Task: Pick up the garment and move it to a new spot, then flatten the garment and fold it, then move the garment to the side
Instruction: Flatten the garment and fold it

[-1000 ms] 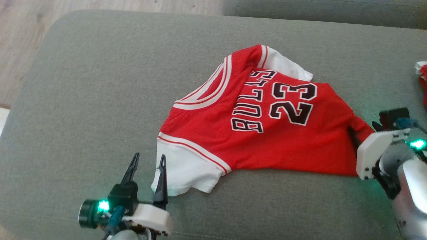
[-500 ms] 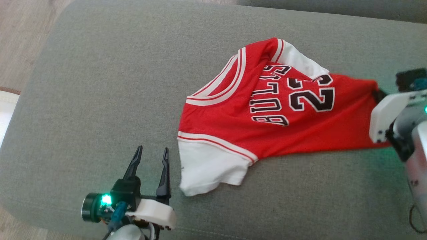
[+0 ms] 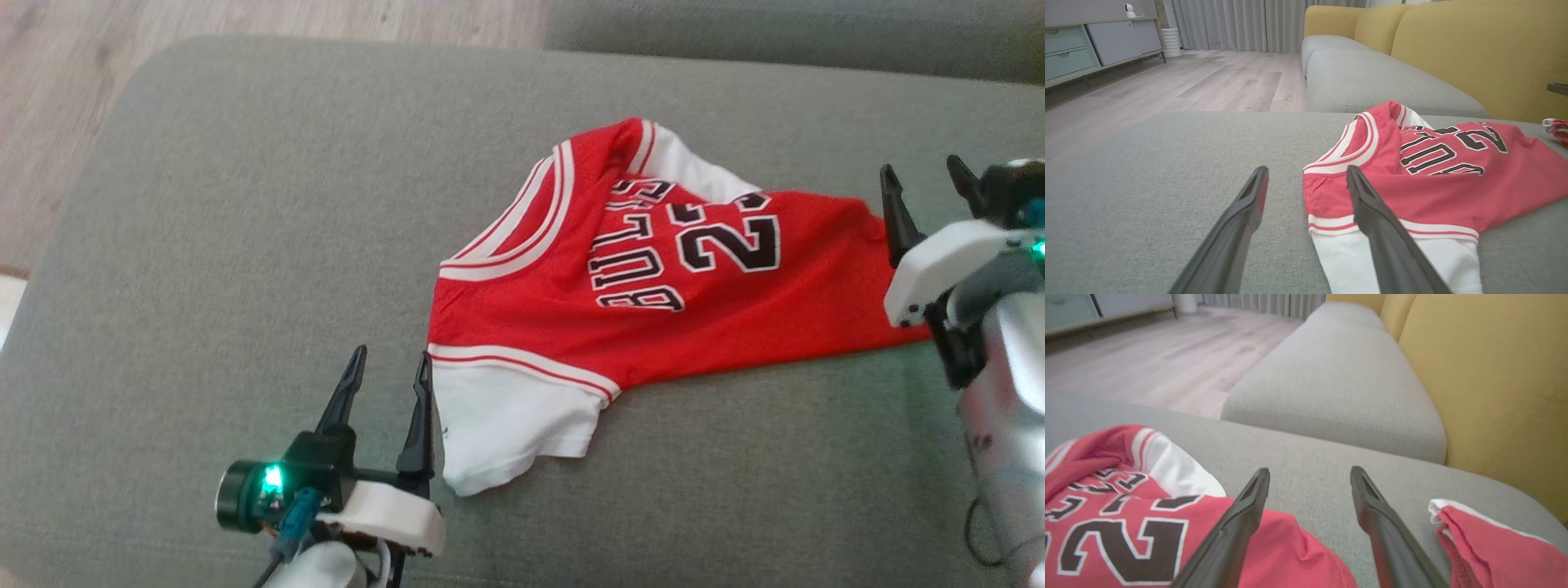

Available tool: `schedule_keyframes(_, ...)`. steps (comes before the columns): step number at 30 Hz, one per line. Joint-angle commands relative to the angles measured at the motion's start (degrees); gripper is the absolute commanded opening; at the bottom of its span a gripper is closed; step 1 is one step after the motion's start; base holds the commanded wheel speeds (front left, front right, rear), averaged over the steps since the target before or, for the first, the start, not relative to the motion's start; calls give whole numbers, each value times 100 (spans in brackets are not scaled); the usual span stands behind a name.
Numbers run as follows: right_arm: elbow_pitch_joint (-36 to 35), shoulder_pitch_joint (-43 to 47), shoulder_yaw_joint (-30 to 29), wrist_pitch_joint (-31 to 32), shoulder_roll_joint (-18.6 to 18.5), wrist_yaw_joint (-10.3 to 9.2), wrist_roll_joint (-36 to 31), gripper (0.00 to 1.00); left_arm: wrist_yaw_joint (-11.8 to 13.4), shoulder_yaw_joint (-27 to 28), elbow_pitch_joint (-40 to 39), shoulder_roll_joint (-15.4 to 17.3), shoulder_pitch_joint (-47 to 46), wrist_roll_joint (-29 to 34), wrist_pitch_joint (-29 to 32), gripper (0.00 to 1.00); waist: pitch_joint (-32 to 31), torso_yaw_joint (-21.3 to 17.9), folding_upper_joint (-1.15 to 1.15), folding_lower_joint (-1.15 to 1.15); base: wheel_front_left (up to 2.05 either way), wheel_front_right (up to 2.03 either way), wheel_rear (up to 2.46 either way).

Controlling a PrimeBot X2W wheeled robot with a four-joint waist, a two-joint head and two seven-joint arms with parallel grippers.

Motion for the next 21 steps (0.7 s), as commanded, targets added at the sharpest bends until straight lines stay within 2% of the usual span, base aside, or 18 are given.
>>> schedule_keyframes(1,-237,151,35,-155,76,37,-30,100,-18,200,-117,83,-109,-18,-75,100,-173,-134,0,0,0,0,0)
schedule_keyframes(7,-970,1074,-381,-613,489,37,-181,100,-61,201,-148,161,172,-128,-82,100,-590,-347,0,0,0,0,0)
schedule_keyframes(14,-2254,2343,-804,-627,1107,37,-481,100,-85,286,-193,268,530,-289,-94,100,-945,-512,0,0,0,0,0)
schedule_keyframes(21,-3281,3322,-720,-454,1281,37,-347,100,-141,479,-194,282,830,-402,-112,100,-1101,-583,0,0,0,0,0)
